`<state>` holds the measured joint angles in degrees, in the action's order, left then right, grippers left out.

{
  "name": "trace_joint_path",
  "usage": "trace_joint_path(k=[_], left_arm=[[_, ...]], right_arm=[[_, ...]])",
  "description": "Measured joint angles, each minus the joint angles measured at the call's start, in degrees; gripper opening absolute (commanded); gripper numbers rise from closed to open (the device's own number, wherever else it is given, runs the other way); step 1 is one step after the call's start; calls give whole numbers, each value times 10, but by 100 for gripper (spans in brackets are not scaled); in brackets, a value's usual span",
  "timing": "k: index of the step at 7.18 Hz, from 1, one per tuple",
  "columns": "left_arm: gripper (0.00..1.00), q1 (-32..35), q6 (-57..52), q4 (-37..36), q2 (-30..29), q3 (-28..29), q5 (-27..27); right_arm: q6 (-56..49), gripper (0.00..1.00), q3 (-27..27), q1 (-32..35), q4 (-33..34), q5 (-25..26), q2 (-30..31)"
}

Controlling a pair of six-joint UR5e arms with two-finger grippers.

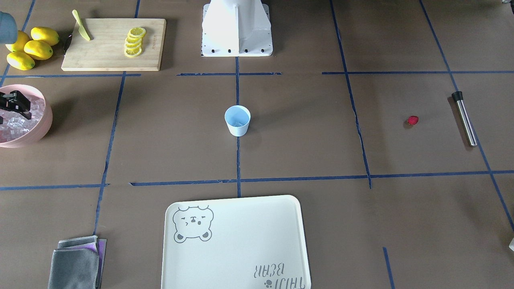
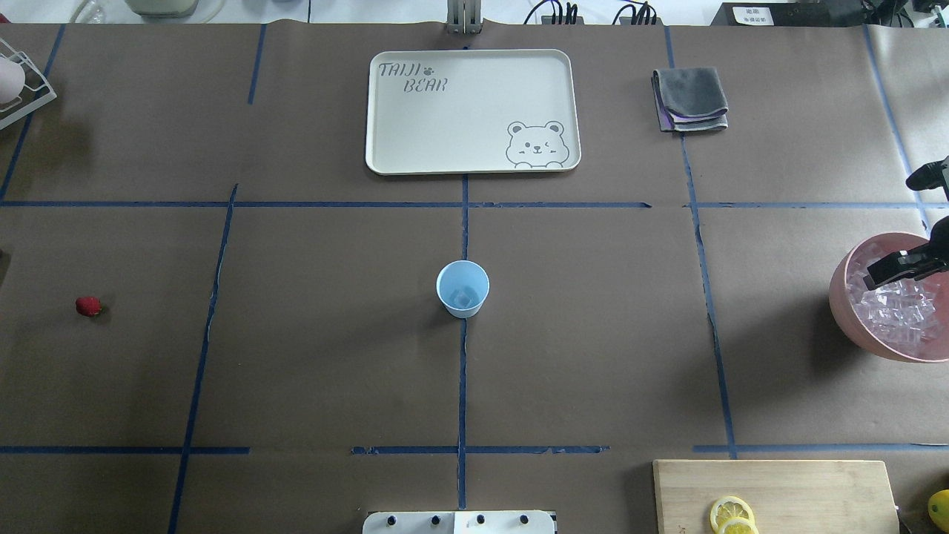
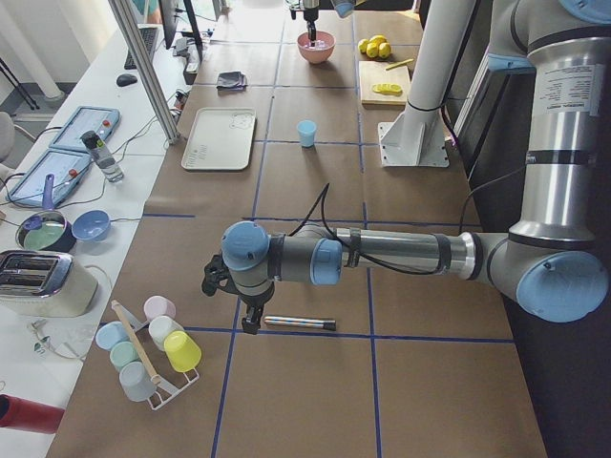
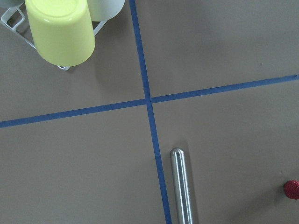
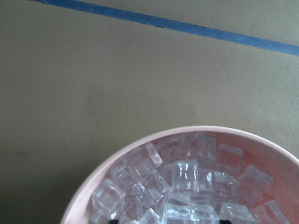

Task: Mash ice and strawberries in cup
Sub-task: 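Lower the right gripper into the bowl and grasp another ice cube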

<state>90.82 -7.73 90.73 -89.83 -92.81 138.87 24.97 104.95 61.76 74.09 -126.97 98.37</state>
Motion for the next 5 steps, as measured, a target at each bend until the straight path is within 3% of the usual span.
trace_joint_path(k=[5], left_arm=[[100, 0, 0, 0, 0, 0, 0]], right_arm=[[-1, 74, -17, -3, 0, 6, -7]])
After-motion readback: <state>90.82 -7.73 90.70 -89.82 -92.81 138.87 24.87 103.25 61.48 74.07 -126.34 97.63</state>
